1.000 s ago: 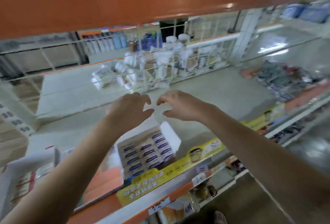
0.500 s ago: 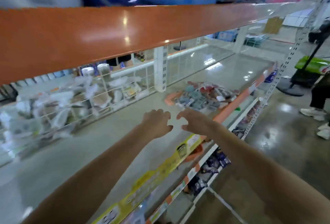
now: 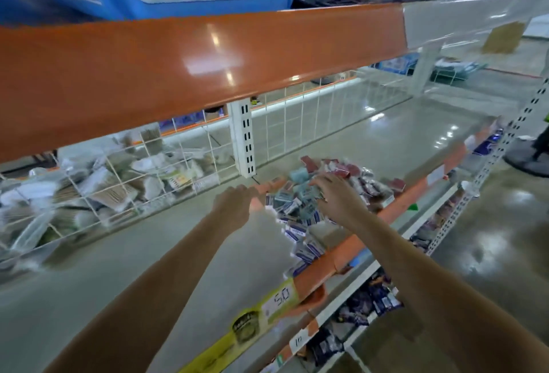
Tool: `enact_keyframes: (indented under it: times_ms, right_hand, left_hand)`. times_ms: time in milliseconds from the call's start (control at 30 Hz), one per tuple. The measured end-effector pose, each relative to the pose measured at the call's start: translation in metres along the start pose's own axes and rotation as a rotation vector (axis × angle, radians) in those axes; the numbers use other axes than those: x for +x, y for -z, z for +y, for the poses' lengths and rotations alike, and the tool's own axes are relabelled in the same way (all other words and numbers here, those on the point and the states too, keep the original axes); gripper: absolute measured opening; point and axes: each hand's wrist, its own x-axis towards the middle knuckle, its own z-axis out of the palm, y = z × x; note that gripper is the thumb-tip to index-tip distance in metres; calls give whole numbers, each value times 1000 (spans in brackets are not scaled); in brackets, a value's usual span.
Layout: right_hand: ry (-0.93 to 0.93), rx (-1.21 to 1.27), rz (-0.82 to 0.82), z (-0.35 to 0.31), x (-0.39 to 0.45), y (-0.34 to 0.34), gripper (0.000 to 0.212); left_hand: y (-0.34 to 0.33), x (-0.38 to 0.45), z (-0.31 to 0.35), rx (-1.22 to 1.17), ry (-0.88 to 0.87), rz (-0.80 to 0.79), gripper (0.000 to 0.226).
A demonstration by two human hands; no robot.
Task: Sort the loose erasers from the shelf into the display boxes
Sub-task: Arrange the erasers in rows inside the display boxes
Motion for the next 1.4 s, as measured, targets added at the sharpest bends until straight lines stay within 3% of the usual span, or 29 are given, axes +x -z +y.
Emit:
enact_keyframes:
  times_ms: [133, 400, 600, 900, 1033, 1200, 1400]
  right_hand:
    - [1, 54, -21, 8, 8, -11, 40]
    - [57, 63, 20, 12, 15, -16, 34]
    - [120, 28, 14, 10, 8, -11, 36]
    - [240, 445, 178, -37, -17, -20, 28]
    - [179, 701, 51, -81, -22, -25, 15]
    - [137, 1002, -165, -135, -23, -30, 16]
    - [220, 1082, -373, -212, -36, -37, 21]
  left_hand:
    - [-11, 10, -10, -5, -49, 1, 52]
    - [-21, 21, -17, -60, -51, 44, 25]
    - [-24, 12, -23, -154, -12, 101, 24]
    - [-17, -62, -28, -525, 112, 333, 27]
    - [-9, -104, -40, -527, 143, 373, 29]
    - [8, -157, -70, -561, 279, 413, 29]
    - [21, -236, -102, -582, 428, 518, 29]
